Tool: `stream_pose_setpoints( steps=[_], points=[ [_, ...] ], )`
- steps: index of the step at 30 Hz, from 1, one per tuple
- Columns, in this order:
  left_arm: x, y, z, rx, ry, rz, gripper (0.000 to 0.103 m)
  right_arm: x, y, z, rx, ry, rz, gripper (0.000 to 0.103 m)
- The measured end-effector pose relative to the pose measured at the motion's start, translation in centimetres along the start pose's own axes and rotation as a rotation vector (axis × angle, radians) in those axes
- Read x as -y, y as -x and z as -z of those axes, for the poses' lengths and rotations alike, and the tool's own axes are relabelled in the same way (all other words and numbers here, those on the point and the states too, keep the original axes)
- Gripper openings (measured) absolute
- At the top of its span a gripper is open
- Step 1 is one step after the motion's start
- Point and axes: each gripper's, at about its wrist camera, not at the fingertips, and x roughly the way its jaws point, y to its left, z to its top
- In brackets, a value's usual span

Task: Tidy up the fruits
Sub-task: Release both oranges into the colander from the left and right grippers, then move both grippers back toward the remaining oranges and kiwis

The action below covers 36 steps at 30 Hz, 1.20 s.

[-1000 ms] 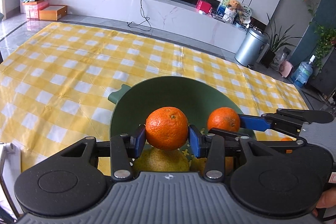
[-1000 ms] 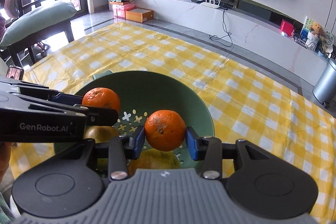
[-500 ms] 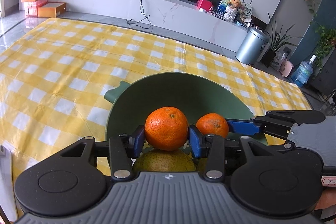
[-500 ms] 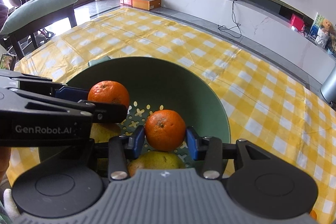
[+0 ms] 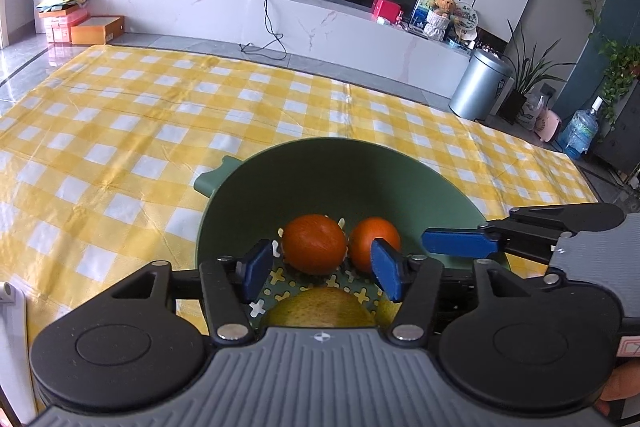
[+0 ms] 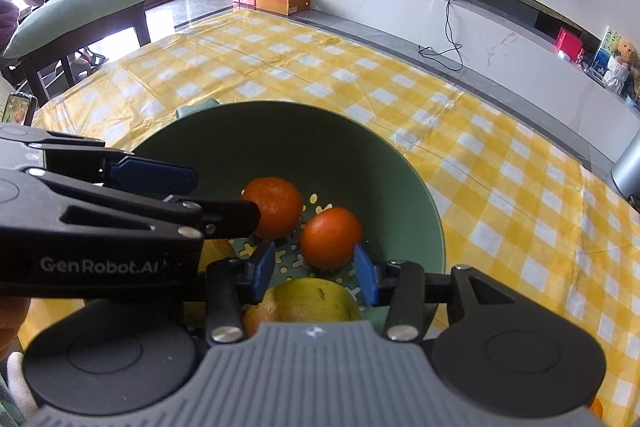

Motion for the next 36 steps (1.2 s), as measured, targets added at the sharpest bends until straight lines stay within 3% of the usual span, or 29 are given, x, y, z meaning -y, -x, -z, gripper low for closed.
stream_pose_setpoints(
  steps=[2, 16, 27, 36],
  points=[
    [0.1, 0.4, 0.0, 0.011, -0.002, 0.000, 0.068, 0.1, 0.5, 0.0, 0.011, -0.005, 0.007, 0.053],
    [2.9, 4.7, 0.7, 0.096, -0.017, 0.020, 0.078, 1.0, 7.2, 3.2, 0.124, -0.073, 0.075, 0.073],
    [8.3, 7.0, 1.7, 0.049, -0.125, 0.121, 0.078, 4.1, 14.2, 9.7, 0.147, -0.215, 0.185, 0.079],
    [12.0, 7.4, 4.3, -0.032, -0.165, 0.210, 0.078, 7.7, 17.8, 15.4, 0.081, -0.344, 0.292, 0.083]
  ],
)
